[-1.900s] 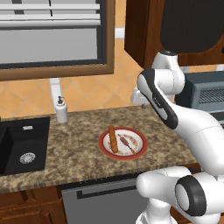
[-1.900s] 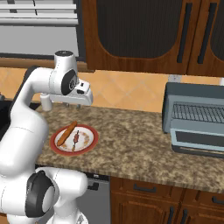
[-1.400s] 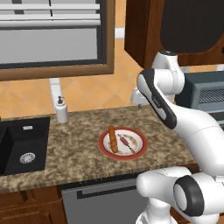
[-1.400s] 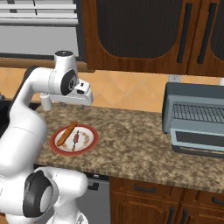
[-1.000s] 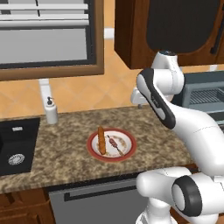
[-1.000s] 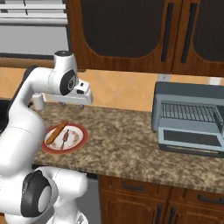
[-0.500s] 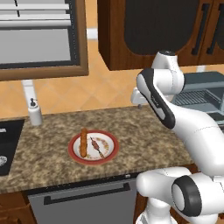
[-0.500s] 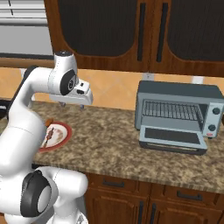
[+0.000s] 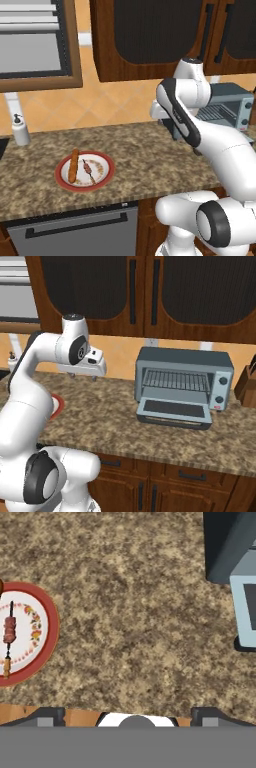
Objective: Pick up the kebab skewer and baguette bread, and place them inside the toaster oven. Close the toaster oven door and start by setting the timer.
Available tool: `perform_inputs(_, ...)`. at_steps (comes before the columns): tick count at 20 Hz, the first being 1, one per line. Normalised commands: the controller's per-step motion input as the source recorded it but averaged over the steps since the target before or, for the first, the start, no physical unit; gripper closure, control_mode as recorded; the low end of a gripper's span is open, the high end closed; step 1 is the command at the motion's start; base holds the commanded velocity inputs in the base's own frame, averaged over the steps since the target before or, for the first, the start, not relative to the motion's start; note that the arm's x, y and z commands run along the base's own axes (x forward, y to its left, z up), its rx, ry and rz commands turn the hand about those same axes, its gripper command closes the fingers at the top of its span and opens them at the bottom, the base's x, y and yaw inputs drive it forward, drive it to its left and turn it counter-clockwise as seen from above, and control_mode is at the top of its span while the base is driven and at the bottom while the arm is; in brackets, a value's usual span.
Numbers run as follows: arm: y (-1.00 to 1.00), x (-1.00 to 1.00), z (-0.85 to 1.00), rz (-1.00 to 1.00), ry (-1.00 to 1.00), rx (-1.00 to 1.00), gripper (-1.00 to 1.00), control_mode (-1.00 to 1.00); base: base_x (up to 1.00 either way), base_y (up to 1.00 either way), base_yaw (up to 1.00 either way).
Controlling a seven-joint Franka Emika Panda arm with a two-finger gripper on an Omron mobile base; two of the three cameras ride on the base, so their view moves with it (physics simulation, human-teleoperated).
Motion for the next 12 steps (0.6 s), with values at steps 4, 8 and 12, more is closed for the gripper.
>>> perform_inputs(4, 0.0, 0.0, 0.0, 0.0, 0.0, 0.0, -1.0, 1.0, 0.0, 0.0, 0.0)
perform_inputs(8, 0.0, 0.0, 0.0, 0.0, 0.0, 0.0, -1.0, 1.0, 0.0, 0.0, 0.0)
perform_inputs(12, 0.0, 0.0, 0.0, 0.0, 0.0, 0.0, -1.0, -1.0, 0.0, 0.0, 0.0)
